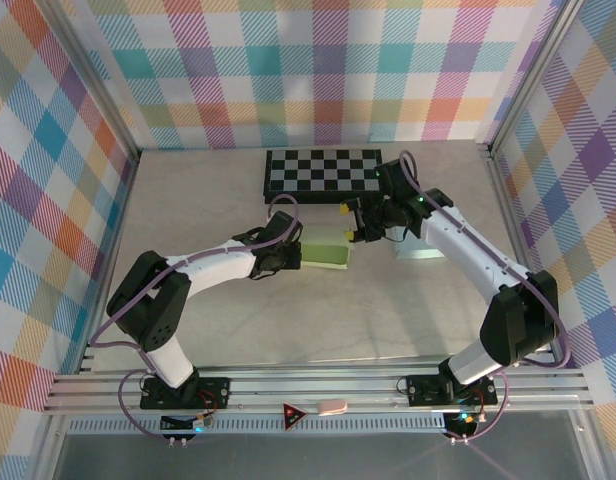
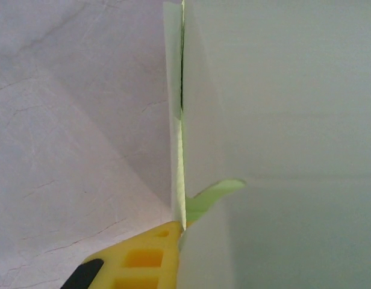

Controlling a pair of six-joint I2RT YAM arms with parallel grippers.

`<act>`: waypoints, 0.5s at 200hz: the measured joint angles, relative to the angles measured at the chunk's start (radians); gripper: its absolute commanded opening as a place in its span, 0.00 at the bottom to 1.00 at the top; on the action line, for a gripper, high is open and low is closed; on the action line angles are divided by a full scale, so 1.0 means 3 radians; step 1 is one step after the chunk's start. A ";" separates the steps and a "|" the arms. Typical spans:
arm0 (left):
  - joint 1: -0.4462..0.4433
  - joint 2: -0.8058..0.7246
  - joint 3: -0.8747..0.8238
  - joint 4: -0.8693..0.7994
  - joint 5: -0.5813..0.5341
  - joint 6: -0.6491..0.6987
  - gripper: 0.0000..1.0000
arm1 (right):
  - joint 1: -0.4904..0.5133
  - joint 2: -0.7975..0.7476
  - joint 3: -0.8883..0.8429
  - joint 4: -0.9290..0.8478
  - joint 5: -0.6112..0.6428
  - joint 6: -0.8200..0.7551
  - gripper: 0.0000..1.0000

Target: Fold the paper box

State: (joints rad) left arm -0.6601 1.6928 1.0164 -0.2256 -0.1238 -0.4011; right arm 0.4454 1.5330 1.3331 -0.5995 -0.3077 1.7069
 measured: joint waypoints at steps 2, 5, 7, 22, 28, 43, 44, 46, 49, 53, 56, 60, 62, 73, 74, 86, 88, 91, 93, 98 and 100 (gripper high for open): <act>-0.0001 0.0000 0.0000 0.0000 -0.0001 0.0000 0.10 | -0.0011 0.0009 0.0018 -0.0010 -0.0001 -0.0027 0.45; -0.0003 0.0000 0.0000 0.0001 -0.0001 0.0000 0.10 | -0.0032 0.0019 0.0046 -0.0031 0.0000 -0.0079 0.45; -0.0003 0.0000 0.0000 0.0001 -0.0003 0.0000 0.10 | -0.0045 0.0029 0.0069 -0.0050 0.0001 -0.0095 0.45; -0.0003 0.0000 0.0000 0.0003 -0.0003 0.0000 0.10 | -0.0154 0.0137 0.0291 -0.0188 0.0000 -0.0352 0.45; -0.0003 0.0000 0.0000 0.0004 -0.0003 0.0001 0.10 | -0.0201 0.0200 0.0389 -0.0239 -0.0010 -0.0469 0.44; -0.0003 0.0000 0.0000 0.0004 -0.0001 0.0001 0.10 | -0.0308 0.0418 0.0635 -0.0356 -0.0084 -0.0818 0.43; -0.0003 0.0000 0.0000 0.0003 -0.0001 0.0001 0.10 | -0.0312 0.0432 0.0645 -0.0362 -0.0092 -0.0841 0.43; -0.0003 0.0000 0.0001 0.0003 -0.0001 0.0001 0.10 | -0.0320 0.0467 0.0674 -0.0383 -0.0104 -0.0890 0.43; -0.0003 0.0000 0.0001 0.0003 -0.0001 0.0001 0.10 | -0.0332 0.0509 0.0710 -0.0404 -0.0112 -0.0938 0.43; -0.0003 0.0000 0.0001 0.0003 0.0000 0.0001 0.10 | -0.0352 0.0586 0.0762 -0.0450 -0.0127 -0.1053 0.44; -0.0003 0.0000 0.0001 0.0003 0.0000 0.0001 0.10 | -0.0365 0.0635 0.0795 -0.0487 -0.0127 -0.1110 0.44; -0.0003 0.0000 0.0001 0.0003 0.0003 0.0001 0.10 | -0.0380 0.0712 0.0835 -0.0546 -0.0132 -0.1218 0.45; -0.0003 0.0000 0.0001 0.0003 0.0004 0.0001 0.10 | -0.0387 0.0746 0.0853 -0.0570 -0.0132 -0.1265 0.45; -0.0003 0.0000 0.0004 0.0001 0.0006 0.0003 0.10 | -0.0398 0.0899 0.0877 -0.0687 -0.0141 -0.1479 0.48; -0.0003 0.0000 0.0004 0.0001 0.0006 0.0003 0.10 | -0.0397 0.0917 0.0877 -0.0706 -0.0141 -0.1504 0.48; -0.0003 0.0000 0.0005 0.0001 0.0006 0.0003 0.10 | -0.0392 0.1006 0.0792 -0.0807 -0.0153 -0.1680 0.51; -0.0003 0.0000 0.0006 0.0001 0.0006 0.0003 0.10 | -0.0392 0.1010 0.0776 -0.0818 -0.0154 -0.1705 0.51; -0.0003 0.0000 0.0006 0.0001 0.0006 0.0004 0.10 | -0.0389 0.1012 0.0740 -0.0841 -0.0160 -0.1731 0.52; -0.0003 0.0000 0.0006 0.0001 0.0006 0.0004 0.10 | -0.0390 0.1012 0.0711 -0.0851 -0.0167 -0.1742 0.52; -0.0003 0.0000 0.0008 0.0001 0.0008 0.0004 0.10 | -0.0389 0.1010 0.0640 -0.0874 -0.0186 -0.1793 0.52; -0.0003 0.0000 0.0008 0.0001 0.0006 0.0004 0.10 | -0.0389 0.1007 0.0612 -0.0876 -0.0193 -0.1803 0.52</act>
State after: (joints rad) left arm -0.6609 1.6928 1.0187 -0.2253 -0.1219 -0.4000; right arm 0.3286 1.8351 1.5166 -0.8623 -0.3656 1.1660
